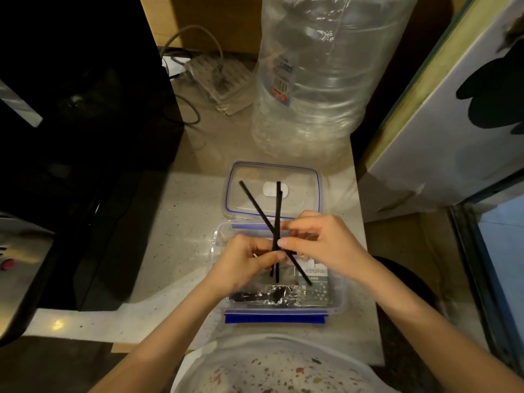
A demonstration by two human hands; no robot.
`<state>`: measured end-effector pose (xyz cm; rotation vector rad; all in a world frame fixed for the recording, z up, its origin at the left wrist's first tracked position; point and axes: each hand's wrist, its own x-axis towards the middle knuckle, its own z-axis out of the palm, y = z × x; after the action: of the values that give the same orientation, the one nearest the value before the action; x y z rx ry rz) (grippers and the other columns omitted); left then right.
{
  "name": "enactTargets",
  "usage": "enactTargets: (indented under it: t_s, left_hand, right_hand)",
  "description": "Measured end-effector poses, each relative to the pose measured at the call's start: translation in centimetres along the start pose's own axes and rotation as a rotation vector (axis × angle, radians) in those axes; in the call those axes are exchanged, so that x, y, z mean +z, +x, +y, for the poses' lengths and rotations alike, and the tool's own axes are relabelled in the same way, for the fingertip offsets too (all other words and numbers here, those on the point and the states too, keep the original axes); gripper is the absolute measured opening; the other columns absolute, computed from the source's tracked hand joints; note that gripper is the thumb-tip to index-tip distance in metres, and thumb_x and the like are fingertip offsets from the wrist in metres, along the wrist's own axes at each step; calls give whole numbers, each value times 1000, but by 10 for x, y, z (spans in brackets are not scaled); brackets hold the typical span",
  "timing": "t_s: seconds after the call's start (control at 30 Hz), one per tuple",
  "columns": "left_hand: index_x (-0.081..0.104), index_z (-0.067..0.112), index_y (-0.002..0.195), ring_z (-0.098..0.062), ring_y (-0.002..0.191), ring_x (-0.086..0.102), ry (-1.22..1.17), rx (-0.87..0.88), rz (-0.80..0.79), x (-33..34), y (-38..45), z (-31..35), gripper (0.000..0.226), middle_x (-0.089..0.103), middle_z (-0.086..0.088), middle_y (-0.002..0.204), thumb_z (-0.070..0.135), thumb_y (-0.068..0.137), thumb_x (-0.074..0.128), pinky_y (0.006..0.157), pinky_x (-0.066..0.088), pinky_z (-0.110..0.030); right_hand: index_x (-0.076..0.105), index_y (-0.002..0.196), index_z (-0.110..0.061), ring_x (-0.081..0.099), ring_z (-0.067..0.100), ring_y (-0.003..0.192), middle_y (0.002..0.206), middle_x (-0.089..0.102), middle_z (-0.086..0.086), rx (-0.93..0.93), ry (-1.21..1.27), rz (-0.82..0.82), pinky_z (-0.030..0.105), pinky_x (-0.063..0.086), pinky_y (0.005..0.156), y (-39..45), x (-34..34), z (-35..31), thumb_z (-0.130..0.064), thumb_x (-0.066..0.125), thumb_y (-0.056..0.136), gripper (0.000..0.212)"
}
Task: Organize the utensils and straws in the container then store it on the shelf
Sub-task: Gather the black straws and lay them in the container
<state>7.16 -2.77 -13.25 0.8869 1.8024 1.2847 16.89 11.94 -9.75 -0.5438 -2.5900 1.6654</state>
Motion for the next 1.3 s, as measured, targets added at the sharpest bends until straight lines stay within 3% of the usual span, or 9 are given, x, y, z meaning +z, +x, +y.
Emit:
enactTargets:
  t_s: [0.2,0.37,0.5,0.63,0.8,0.9,1.0,1.17,1.3]
  left_hand:
    - [73,7,83,0,55,55,88,-13,-70,8,2,2,12,65,1,64,14,84,62,58,44,-15]
    - [71,1,89,-33,73,66,88,-95,-40,8,2,-2,19,72,-19,79,17,85,61,76,54,-44]
    - [71,6,93,-15,70,63,11,-159,8,7,3,-4,15,72,-12,80,13,86,60,74,54,-33]
    - [71,6,94,0,61,62,-65,-194,15,6,4,-7,14,71,-2,74,9,86,59,60,51,-13]
    - [67,-3,98,5,62,65,-146,-185,-24,5,3,-9,17,69,1,77,2,87,56,59,50,-8]
    - [67,-4,100,3,69,66,-179,-183,-46,3,2,-9,18,70,-8,87,1,87,55,65,52,-10]
    - [69,-1,98,6,67,64,-172,-174,-54,2,3,-8,17,69,-1,81,3,87,57,63,49,-8]
    - [71,14,90,7,72,64,-119,-87,-66,-1,3,1,17,71,3,83,6,86,58,68,48,-6]
    - [72,25,82,7,69,64,-42,-23,-140,-6,2,12,19,71,19,69,10,85,60,67,46,-6]
  right_hand:
    - [68,97,-2,69,16,65,78,67,6,16,190,-66,28,59,65,-5,4,4,-5,67,80,17]
    - [63,98,-23,62,5,59,79,65,1,92,-35,49,14,51,48,-3,4,16,-13,68,82,20]
    - [64,97,-18,58,3,66,74,60,-8,143,-337,191,12,47,57,3,10,24,-30,71,79,23]
    - [69,97,-13,62,8,70,81,70,2,97,-424,111,17,52,66,5,19,27,-27,66,84,19]
    - [71,95,-16,57,-2,50,63,66,-11,94,-181,-68,9,44,50,4,20,24,-17,55,91,17]
    - [71,92,-23,58,0,52,62,67,-11,112,-16,-58,9,43,47,3,18,22,-17,57,90,15]
    - [69,88,-30,54,-4,52,64,64,-21,92,61,-10,7,40,47,1,19,19,-16,62,86,16]
    - [68,93,-11,57,13,47,68,68,6,67,164,44,24,49,50,0,19,12,-17,72,79,16]
    - [68,84,-17,64,17,50,74,71,11,-27,333,64,23,55,51,-1,11,1,-7,73,75,14]
